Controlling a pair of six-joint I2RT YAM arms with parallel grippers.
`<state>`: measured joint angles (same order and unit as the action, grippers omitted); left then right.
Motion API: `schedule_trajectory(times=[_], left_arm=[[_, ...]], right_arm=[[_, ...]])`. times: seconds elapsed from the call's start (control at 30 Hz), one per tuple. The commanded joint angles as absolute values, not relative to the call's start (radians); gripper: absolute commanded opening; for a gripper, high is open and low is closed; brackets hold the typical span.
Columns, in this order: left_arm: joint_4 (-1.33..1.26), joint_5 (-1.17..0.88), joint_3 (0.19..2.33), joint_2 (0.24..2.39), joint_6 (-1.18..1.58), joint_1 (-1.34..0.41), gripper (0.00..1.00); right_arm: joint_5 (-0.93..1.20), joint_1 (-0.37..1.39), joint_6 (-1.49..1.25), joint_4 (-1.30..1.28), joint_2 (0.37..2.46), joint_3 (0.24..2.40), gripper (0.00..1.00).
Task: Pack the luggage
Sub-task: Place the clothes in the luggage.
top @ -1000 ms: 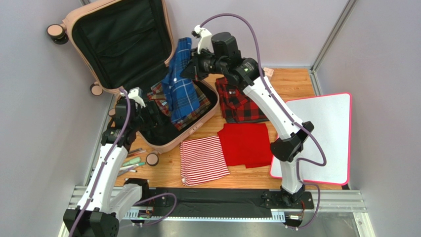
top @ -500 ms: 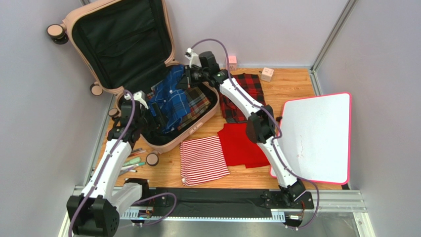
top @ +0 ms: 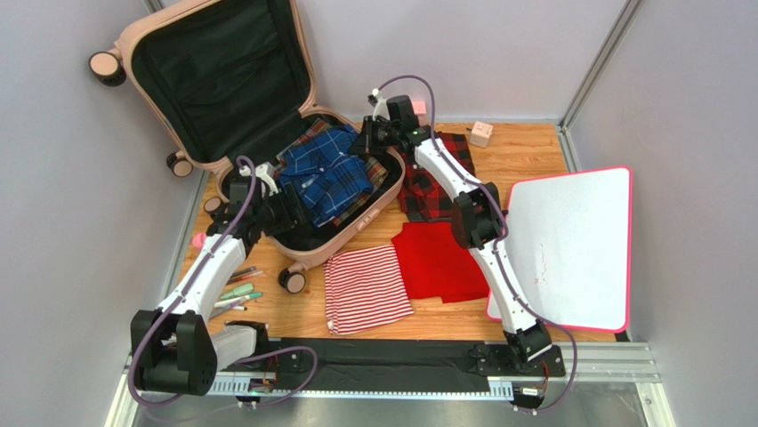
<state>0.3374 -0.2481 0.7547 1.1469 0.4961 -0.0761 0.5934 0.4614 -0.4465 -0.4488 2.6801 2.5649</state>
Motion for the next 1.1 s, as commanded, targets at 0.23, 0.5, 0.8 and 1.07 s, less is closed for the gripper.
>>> schedule_trajectory(times=[0.23, 0.5, 0.8, 1.07], left_arm=[[0.242, -0.33, 0.7, 1.19, 0.546, -0.069, 0.83], [0.169, -0.367, 0.69, 1.265, 0.592, -0.071, 0.82], [0.132, -0.342, 0.696, 1.313, 0.6, -0.084, 0.81], [0.181, -0.241, 0.808, 1.353, 0.572, -0.064, 0.81]], right_arm=[[0.424, 0.521, -0.324, -0.448, 2.513, 2.577, 0.02], [0.151, 0.571, -0.19, -0.529, 2.419, 2.571, 0.7], [0.117, 0.569, -0.173, -0.62, 2.231, 2.298, 0.98], [0.156, 0.569, -0.19, -0.681, 2.321, 2.336, 0.91]])
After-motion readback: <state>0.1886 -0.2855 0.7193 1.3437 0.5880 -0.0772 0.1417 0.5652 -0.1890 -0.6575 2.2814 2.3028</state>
